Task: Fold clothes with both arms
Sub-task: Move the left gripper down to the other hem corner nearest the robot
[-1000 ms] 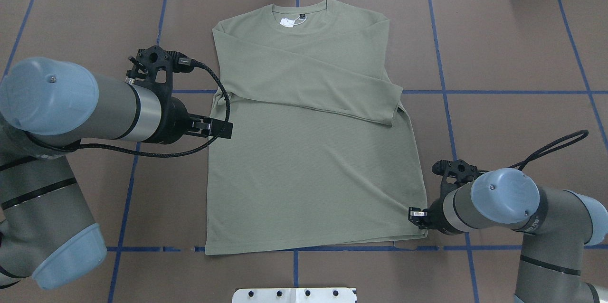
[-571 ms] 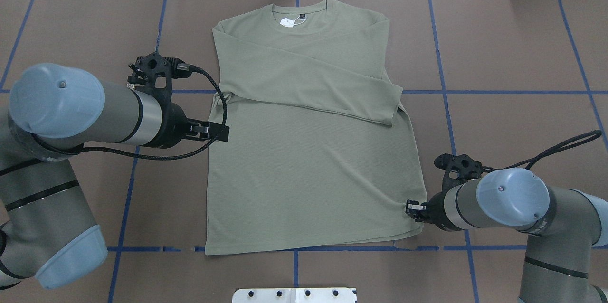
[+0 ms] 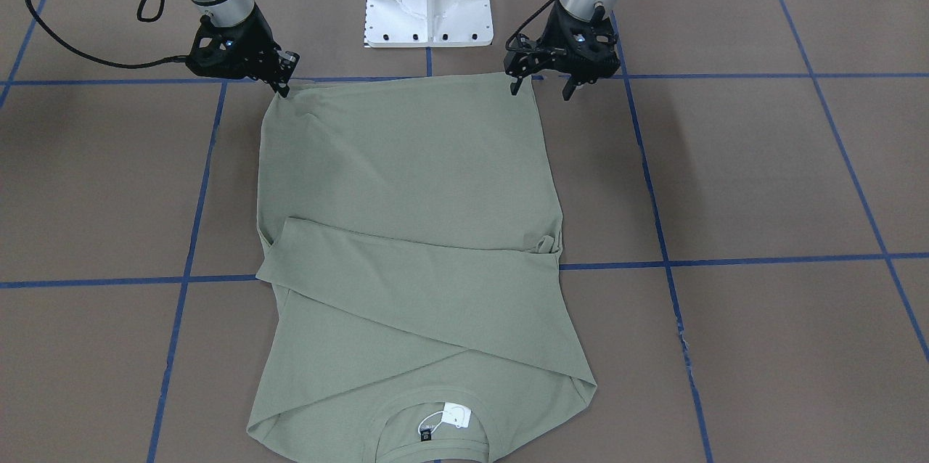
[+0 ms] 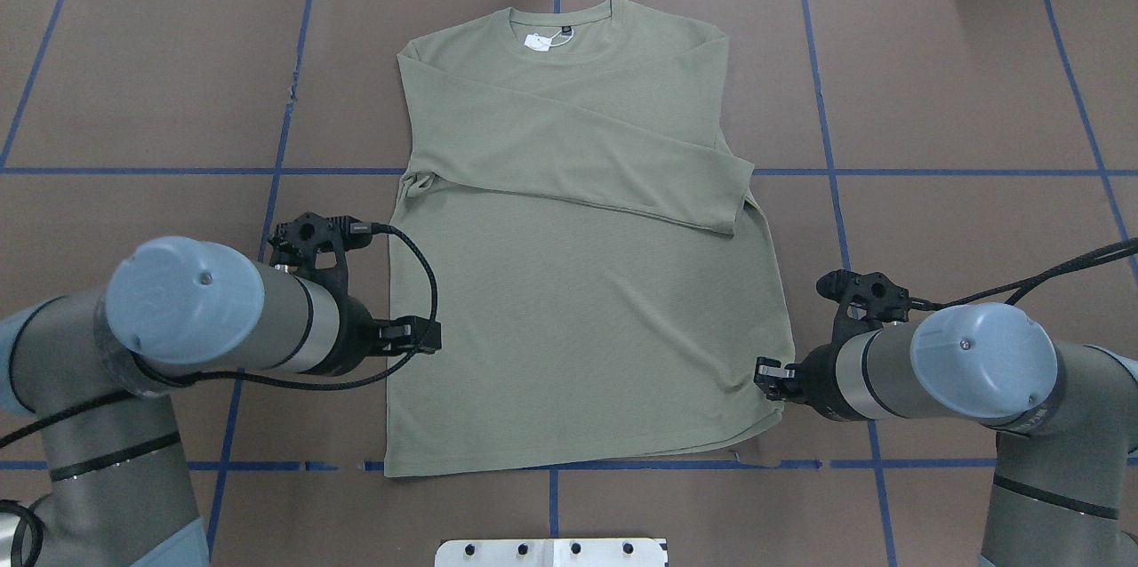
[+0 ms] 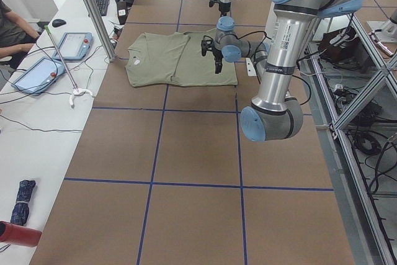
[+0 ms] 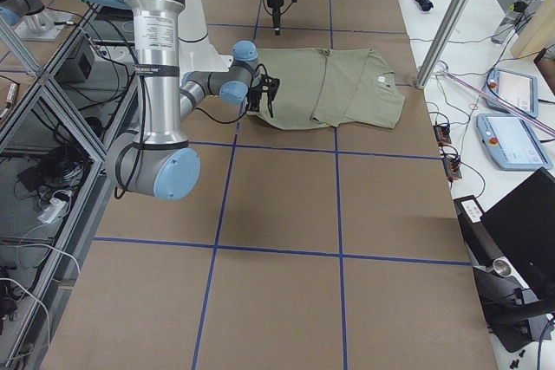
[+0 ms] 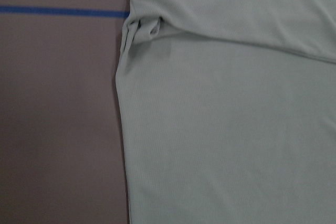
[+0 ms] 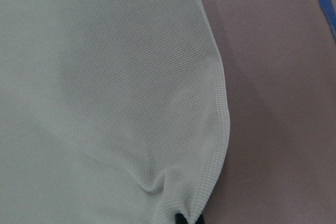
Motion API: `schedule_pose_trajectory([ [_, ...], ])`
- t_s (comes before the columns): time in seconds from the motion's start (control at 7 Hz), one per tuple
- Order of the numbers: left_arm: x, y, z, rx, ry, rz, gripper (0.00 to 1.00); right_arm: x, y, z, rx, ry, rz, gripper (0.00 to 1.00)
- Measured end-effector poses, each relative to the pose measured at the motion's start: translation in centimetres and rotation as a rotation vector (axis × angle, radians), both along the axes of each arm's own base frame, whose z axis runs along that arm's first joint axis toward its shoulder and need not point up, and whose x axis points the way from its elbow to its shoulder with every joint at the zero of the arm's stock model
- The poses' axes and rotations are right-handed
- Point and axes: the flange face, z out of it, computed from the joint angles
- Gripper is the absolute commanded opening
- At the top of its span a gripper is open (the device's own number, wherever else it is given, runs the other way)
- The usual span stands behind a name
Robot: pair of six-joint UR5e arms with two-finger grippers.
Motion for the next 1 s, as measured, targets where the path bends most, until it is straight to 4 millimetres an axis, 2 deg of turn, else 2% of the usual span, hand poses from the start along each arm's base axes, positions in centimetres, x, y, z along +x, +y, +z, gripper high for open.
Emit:
schedule_pose_trajectory([
  [0.14, 1.9, 2.5, 0.7, -0.03, -0.05, 0.001, 0.98, 0.1, -0.4, -0.6, 0.005, -0.013, 0.007, 0.0],
  [0.43, 3.8, 5.3, 1.7, -0.061, -0.104, -0.001, 0.96, 0.2, -1.0, -0.9, 0.008, -0.02, 0.018, 0.0],
  [0.71, 5.5, 6.0, 3.0, -0.063, -0.145, -0.007, 0.93, 0.3, -1.3, -0.8, 0.01, -0.016, 0.02, 0.0],
  [1.0, 6.4, 6.4, 3.9, -0.065, -0.165, -0.004, 0.83, 0.3, -1.4, -0.7, 0.01, -0.015, 0.02, 0.0],
])
